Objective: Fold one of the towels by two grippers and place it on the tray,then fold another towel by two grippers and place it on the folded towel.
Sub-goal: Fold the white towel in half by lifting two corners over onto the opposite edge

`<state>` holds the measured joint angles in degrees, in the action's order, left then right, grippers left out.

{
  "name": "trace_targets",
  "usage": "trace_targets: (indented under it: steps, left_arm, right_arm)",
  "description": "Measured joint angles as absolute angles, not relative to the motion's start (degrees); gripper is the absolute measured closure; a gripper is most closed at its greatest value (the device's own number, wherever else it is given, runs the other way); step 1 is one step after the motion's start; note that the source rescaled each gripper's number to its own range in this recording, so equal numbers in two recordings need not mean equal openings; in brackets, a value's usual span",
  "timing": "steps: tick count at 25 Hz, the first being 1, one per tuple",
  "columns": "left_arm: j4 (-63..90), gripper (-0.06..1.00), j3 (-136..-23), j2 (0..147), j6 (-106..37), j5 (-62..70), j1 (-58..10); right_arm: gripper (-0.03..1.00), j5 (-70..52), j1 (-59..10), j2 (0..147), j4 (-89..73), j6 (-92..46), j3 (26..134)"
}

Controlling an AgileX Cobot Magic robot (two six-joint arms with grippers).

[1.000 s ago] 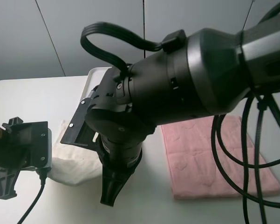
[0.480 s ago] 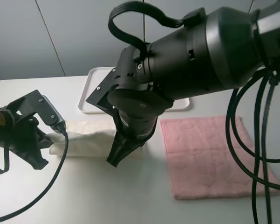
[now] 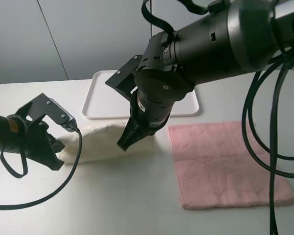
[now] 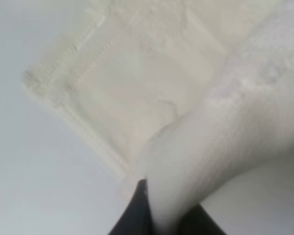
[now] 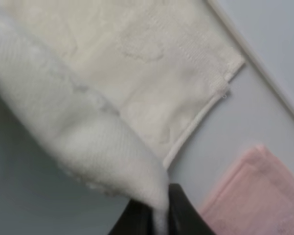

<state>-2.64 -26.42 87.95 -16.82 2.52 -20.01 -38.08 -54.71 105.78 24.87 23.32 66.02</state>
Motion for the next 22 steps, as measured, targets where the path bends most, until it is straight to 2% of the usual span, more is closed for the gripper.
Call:
trace_targets:
  steps: [6,13,18,20,22]
  left_arm:
    - [-2.64,0.93,-28.74,89.88,-14.12,0.81,-20.01]
    - [-2.64,0.93,-29.48,92.09,-13.89,0.00,-19.88]
    - [-2.64,0.92,-29.48,92.09,-12.80,-1.43,-15.46]
    - [-2.64,0.88,-29.48,92.09,-12.64,-1.43,-13.81]
    - [-2.64,0.79,-29.48,92.09,-12.54,-1.43,-13.07]
  right_arm:
    - [0.97,-35.99,-54.53,109.57,25.50,24.76,66.02]
    - [0.97,-32.01,-54.53,111.62,37.85,37.26,66.02]
    - [0.97,-31.44,-54.48,111.62,45.90,44.01,66.02]
    - [0.97,-30.91,-54.48,112.15,47.86,45.55,66.02]
    - [0.97,-30.59,-54.48,113.29,49.14,47.02,66.02]
